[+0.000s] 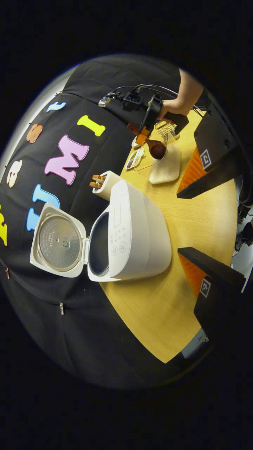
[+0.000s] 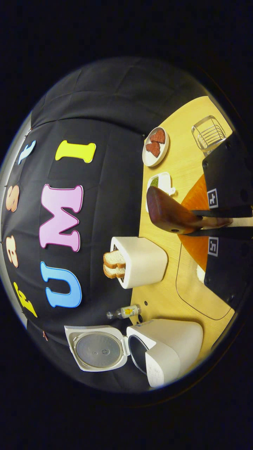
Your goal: Close the left gripper, press the button to open the rice cooker; take a wooden spoon from the chopstick holder with the right hand, scoop a spoonful of rice and pour it into the rice cooker, then put the wooden spoon back into the chopstick holder.
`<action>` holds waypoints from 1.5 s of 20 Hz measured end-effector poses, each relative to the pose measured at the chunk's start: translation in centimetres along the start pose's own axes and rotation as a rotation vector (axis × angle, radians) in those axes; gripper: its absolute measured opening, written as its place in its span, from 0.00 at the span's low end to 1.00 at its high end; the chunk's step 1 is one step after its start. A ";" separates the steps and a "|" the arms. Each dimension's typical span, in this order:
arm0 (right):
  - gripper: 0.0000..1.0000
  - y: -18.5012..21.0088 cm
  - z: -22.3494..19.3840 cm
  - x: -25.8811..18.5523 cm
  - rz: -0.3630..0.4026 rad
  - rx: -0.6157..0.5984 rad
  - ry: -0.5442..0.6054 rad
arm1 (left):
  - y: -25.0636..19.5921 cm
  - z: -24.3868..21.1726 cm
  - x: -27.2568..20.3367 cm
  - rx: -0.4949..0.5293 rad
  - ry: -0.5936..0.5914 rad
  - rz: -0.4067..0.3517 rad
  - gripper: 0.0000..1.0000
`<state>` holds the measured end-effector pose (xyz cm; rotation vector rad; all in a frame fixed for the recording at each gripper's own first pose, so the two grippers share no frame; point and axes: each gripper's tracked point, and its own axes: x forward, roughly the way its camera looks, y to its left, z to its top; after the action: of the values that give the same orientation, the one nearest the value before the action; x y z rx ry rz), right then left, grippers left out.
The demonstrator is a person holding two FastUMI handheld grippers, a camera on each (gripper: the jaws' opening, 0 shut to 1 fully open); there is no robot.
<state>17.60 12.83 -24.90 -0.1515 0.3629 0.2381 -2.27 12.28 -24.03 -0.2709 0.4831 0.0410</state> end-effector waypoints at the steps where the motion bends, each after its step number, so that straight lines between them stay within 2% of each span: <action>1: 0.14 0.4 -0.2 -0.1 -0.003 0.006 0.006 | 0.2 0.0 0.0 -0.005 -0.003 0.000 0.96; 6: 0.14 3.1 -1.8 -1.4 0.030 0.144 0.088 | 0.7 -0.9 -0.8 -0.042 0.004 0.005 0.96; 8: 0.14 4.2 -1.9 -1.6 0.048 0.238 0.127 | 0.6 -1.4 -1.1 -0.058 0.016 0.003 0.98; 16: 0.14 6.0 -2.2 -2.2 0.057 0.614 0.279 | 1.5 -1.4 -1.5 -0.061 0.031 -0.001 0.96; 20: 0.15 4.9 -2.2 -2.6 0.038 0.717 0.312 | 1.6 -0.4 -1.4 -0.049 0.016 -0.003 0.96; 25: 0.14 1.7 -1.3 -3.5 -0.002 0.909 0.306 | 1.3 0.5 -1.7 -0.042 -0.003 -0.008 0.96; 28: 0.14 -0.8 -0.9 -4.5 -0.049 0.953 0.294 | 1.3 0.4 -2.0 -0.035 -0.001 -0.010 0.96; 30: 0.14 -1.4 0.1 -5.0 -0.043 0.999 0.277 | 1.3 0.2 -2.4 -0.026 -0.001 -0.010 0.96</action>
<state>13.49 10.48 -22.82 0.7977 0.7133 -0.0284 -4.44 13.69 -23.05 -0.2993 0.4804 0.0377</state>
